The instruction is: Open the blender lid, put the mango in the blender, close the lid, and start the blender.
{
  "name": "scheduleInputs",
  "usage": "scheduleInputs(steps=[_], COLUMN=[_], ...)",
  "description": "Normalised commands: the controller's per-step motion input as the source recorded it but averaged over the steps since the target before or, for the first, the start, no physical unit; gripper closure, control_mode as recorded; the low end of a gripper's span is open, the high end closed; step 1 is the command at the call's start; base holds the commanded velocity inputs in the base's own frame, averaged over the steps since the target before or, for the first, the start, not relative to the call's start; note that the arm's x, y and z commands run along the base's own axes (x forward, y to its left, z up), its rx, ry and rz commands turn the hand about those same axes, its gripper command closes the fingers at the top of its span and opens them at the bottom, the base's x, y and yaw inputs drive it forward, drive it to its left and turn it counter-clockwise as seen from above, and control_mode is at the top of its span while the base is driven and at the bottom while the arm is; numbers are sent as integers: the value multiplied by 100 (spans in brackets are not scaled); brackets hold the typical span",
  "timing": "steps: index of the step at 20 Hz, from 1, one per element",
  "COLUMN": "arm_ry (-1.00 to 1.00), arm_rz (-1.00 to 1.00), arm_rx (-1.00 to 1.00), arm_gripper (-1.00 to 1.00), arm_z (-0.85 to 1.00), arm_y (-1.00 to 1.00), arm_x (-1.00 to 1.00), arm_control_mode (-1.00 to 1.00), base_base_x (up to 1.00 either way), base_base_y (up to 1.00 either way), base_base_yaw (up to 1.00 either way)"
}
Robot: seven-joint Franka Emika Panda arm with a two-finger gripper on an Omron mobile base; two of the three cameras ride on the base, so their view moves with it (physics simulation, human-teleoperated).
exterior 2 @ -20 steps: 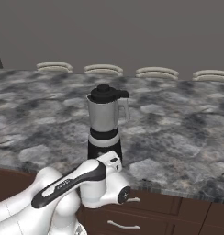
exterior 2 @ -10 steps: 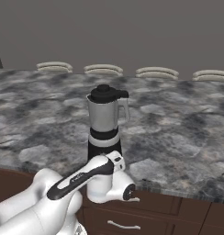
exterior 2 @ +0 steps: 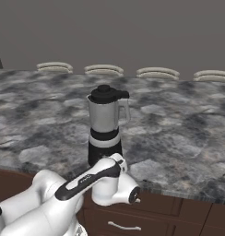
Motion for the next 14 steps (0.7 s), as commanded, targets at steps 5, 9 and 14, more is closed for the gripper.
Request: scheduleInputs(steps=[5, 9, 14], arm_ry=[-8, -6, 0], arm_rz=[0, 0, 0], arm_rx=[0, 0, 0], arm_gripper=[-100, -100, -100], arm_z=[0, 0, 0], arm_y=[21, 26, 14], arm_x=[-11, -10, 0], arm_control_mode=[-100, -100, -100], base_base_x=[0, 0, 0], base_base_y=[0, 0, 0], base_base_yaw=[0, 0, 0])
